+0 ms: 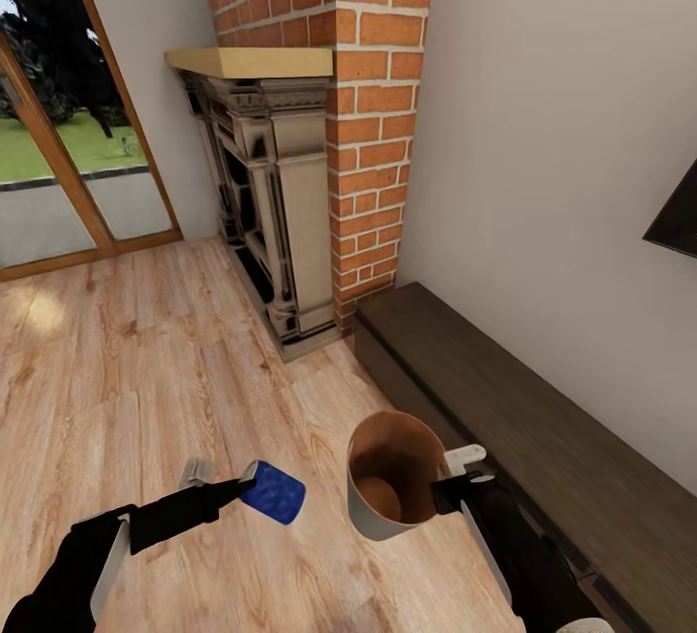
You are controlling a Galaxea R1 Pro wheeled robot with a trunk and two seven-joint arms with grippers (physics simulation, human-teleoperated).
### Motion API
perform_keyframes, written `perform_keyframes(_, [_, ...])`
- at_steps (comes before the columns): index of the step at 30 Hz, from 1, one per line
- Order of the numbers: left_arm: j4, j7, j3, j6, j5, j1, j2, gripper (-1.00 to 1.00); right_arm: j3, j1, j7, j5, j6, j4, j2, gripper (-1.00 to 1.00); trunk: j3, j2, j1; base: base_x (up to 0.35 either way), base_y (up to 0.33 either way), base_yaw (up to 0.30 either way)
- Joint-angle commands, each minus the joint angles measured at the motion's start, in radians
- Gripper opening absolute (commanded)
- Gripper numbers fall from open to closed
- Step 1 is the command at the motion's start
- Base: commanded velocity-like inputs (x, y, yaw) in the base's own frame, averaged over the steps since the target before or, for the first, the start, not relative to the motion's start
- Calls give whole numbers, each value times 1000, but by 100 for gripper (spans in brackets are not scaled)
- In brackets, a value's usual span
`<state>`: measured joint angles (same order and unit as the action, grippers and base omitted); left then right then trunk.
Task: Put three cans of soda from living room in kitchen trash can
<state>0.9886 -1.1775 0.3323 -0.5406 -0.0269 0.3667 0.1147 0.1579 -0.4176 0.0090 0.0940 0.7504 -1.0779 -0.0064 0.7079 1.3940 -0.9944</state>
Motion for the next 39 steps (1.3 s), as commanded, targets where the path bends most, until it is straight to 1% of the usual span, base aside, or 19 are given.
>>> perform_keyframes(1, [0, -2, 0, 1, 1, 0, 0, -100, 0, -1, 8, -13, -1, -1, 0, -100, 0, 0, 0, 0, 0, 0])
perform_keyframes(3, [16, -40, -1, -22, 1, 0, -1, -100, 0, -3, 8, -13, -3, 14, 0, -100, 0, 0, 0, 0, 0, 0])
perform_keyframes(6, [33, -122, -2, -44, 1, 0, -1, -100, 1, -11, 8, -14, -7, 51, 0, -100, 0, 0, 0, 0, 0, 0])
perform_keyframes(9, [35, -150, -1, -48, 1, 0, -1, -100, 1, -13, 8, -14, -11, 65, 0, -100, 0, 0, 0, 0, 0, 0])
perform_keyframes(11, [35, -171, -2, -49, 1, 0, -2, -100, 1, -16, 8, -14, -32, 79, 0, -100, 0, 0, 0, 0, 0, 0])
perform_keyframes(13, [36, -180, -2, -49, 1, 0, -2, -100, 1, -19, 8, -14, -48, 94, 0, -100, 0, 0, 0, 0, 0, 0])
perform_keyframes(15, [36, -189, -2, -50, 1, 0, -3, -100, 1, -37, 8, -14, -68, 135, 0, -100, 0, 0, 0, 0, 0, 0])
perform_keyframes(19, [36, -194, -2, -50, 1, 0, -4, -100, 0, -64, 8, -18, -81, 203, 3, -100, 0, 0, 0, 0, 0, 0])
perform_keyframes(22, [35, -195, -3, -50, 1, 0, -8, -100, 0, -68, 8, -20, -83, 214, 4, -100, 0, 0, 0, 0, 0, 0])
perform_keyframes(26, [35, -195, -3, -50, 2, 0, -28, -100, 0, -71, 8, -21, -84, 226, 5, -100, 0, 0, 0, 0, 0, 0])
perform_keyframes(35, [35, -195, -5, -50, 2, 0, -57, -100, 0, -81, 8, -22, -85, 263, 8, -100, 0, 0, 0, 0, 0, 0])
perform_keyframes(38, [35, -195, -5, -50, 2, 0, -61, -100, 1, -86, 8, -22, -112, 289, 8, -100, 0, 0, 0, 0, 0, 0])
perform_keyframes(39, [35, -195, -5, -50, 2, 0, -62, -100, 1, -90, 8, -21, -138, 307, 8, -100, 0, 0, 0, 0, 0, 0])
